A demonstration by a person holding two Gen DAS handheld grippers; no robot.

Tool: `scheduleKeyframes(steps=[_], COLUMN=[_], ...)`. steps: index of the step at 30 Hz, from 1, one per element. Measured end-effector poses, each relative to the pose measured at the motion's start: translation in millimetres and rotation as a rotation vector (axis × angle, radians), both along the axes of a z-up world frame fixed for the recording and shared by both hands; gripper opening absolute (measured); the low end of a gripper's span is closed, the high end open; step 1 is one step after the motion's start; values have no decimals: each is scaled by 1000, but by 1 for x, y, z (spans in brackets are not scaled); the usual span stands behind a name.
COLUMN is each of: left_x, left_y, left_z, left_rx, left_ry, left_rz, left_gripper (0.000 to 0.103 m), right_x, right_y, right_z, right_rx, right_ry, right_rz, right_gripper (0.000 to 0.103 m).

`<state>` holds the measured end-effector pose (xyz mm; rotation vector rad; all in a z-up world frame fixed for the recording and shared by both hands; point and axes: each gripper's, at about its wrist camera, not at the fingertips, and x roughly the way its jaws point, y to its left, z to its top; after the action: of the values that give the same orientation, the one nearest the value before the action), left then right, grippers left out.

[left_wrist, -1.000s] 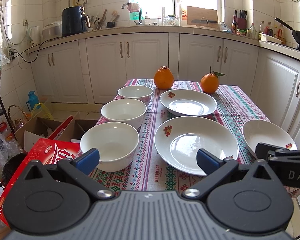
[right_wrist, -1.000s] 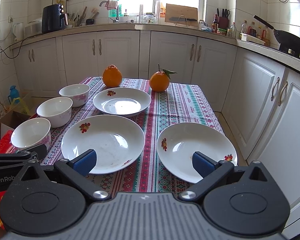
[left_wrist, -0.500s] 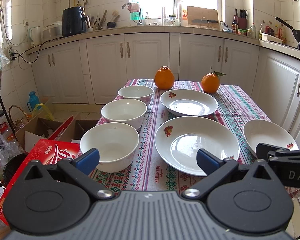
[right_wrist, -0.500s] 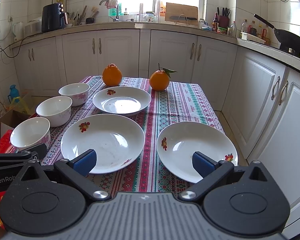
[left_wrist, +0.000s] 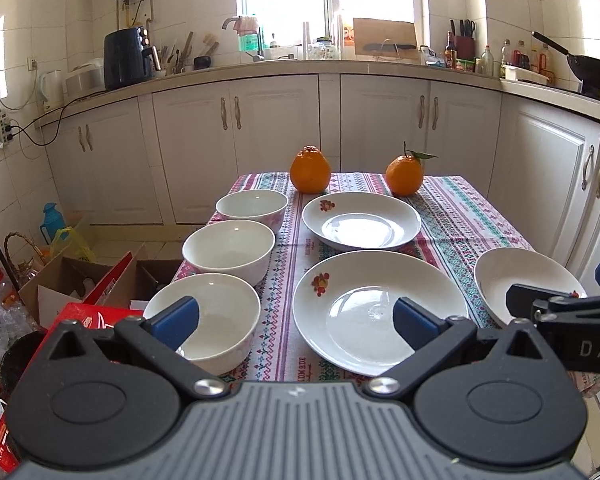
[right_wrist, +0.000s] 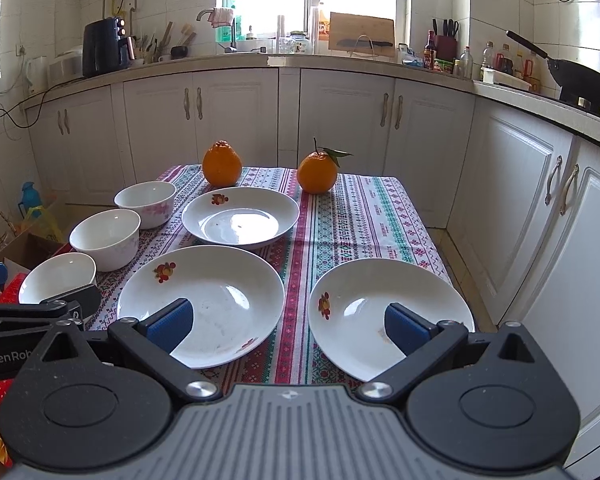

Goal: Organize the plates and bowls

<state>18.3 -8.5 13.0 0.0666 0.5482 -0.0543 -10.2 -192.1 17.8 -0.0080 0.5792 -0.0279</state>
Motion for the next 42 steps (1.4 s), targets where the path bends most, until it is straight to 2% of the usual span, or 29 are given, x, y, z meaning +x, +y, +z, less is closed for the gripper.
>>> scheduleKeyframes(steps=[7, 13, 16, 22, 27, 30, 34, 36, 42], left_x=[23, 43, 54, 76, 94, 109, 127, 135, 160], left_y=[-11, -39, -53, -77, -99, -115, -124, -132, -167], left_z=[8, 13, 12, 2, -6, -15, -22, -24, -36], left_rx=[-37, 37, 70, 65, 47, 88, 42, 50, 99], left_ry=[23, 6, 4, 25, 98, 187, 269, 285, 355], left_rz=[-102, -186, -223, -310, -435, -429, -455, -464, -551], left_gripper=[102, 102, 102, 102, 102, 102, 102, 102, 102], right_x=[6, 11, 12, 13, 20, 29, 38, 42, 40], right_y=[-18, -57, -81, -116, -133, -141, -147, -149, -157], right_z=[5, -3, -14, -50, -83, -98, -109, -114, -117], right_rx=[-17, -60, -61, -52, -24, 19, 23, 14, 8], right_ry=[-34, -35, -6, 88, 167, 205, 224, 240, 185], right_rz=[18, 15, 16, 57, 93, 94, 122, 148, 255], right_gripper=[103, 103, 103, 103, 103, 103, 103, 103, 103])
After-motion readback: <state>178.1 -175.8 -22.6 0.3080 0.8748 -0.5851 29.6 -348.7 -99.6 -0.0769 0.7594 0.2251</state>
